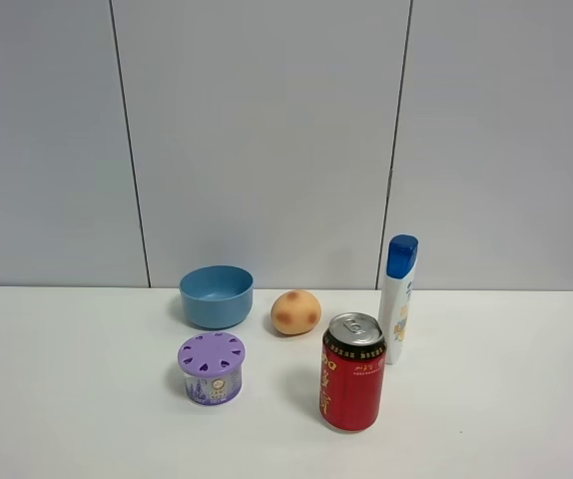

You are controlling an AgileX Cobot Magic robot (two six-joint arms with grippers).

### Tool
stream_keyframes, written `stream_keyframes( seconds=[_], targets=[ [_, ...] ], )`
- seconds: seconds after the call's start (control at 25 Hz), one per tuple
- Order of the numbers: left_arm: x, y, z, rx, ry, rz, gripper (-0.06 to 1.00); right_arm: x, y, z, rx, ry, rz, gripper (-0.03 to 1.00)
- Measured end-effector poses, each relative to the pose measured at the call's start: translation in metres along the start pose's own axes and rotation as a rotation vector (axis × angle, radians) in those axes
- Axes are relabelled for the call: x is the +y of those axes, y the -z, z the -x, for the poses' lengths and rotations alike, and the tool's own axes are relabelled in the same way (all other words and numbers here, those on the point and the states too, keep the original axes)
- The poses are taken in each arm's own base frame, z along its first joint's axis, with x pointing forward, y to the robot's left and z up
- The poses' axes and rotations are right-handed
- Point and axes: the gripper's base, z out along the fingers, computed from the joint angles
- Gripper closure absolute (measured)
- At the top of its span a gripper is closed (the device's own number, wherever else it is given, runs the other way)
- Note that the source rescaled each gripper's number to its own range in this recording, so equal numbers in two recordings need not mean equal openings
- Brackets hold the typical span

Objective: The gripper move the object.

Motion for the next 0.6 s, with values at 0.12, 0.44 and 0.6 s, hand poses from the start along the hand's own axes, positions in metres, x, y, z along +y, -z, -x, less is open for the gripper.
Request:
stream_keyframes(
  seconds=[0.12, 0.44, 0.6],
  targets=[
    [0.0, 0.0, 0.0, 0.0, 0.0, 0.0, 0.61, 0.0, 0.0, 0.0, 0.0, 0.0, 0.0, -0.03],
    [0.0, 0.0, 0.0, 0.0, 0.0, 0.0, 0.61, 0.0, 0.0, 0.0, 0.0, 0.0, 0.0, -0.03],
    [0.0, 0.0, 0.0, 0.0, 0.0, 0.0, 0.61, 0.0, 0.0, 0.0, 0.0, 0.0, 0.0, -0.03]
  ],
)
